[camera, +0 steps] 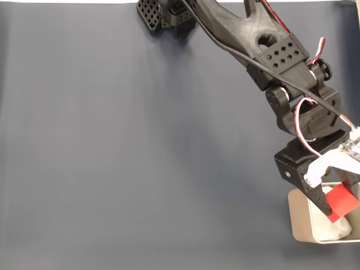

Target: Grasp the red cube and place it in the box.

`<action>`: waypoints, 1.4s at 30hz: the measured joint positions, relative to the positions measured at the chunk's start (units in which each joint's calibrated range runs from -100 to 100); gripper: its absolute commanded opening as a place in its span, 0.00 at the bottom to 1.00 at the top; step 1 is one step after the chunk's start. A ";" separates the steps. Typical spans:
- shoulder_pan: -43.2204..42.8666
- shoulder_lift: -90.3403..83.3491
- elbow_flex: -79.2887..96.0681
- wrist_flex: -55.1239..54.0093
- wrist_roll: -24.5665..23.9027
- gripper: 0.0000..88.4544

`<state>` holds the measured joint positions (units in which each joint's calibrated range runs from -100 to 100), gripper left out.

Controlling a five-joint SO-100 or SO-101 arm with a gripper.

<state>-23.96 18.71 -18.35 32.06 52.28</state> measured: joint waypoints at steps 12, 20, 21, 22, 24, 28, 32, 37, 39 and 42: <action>-0.89 4.95 -5.42 0.00 0.34 0.00; -0.96 6.77 -6.96 0.00 0.44 0.00; -0.96 6.77 -6.96 0.00 0.44 0.00; -0.96 6.77 -6.96 0.00 0.44 0.00; -0.96 6.77 -7.05 0.00 0.44 0.00; -1.26 6.77 -7.05 0.00 0.44 0.00; -1.26 6.77 -7.05 0.00 0.44 0.00; -1.26 6.77 -7.05 0.00 0.44 0.00; -1.26 6.77 -7.05 0.00 0.44 0.00; -1.26 6.77 -7.05 0.00 0.44 0.02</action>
<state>-25.22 25.49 -25.41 32.06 52.72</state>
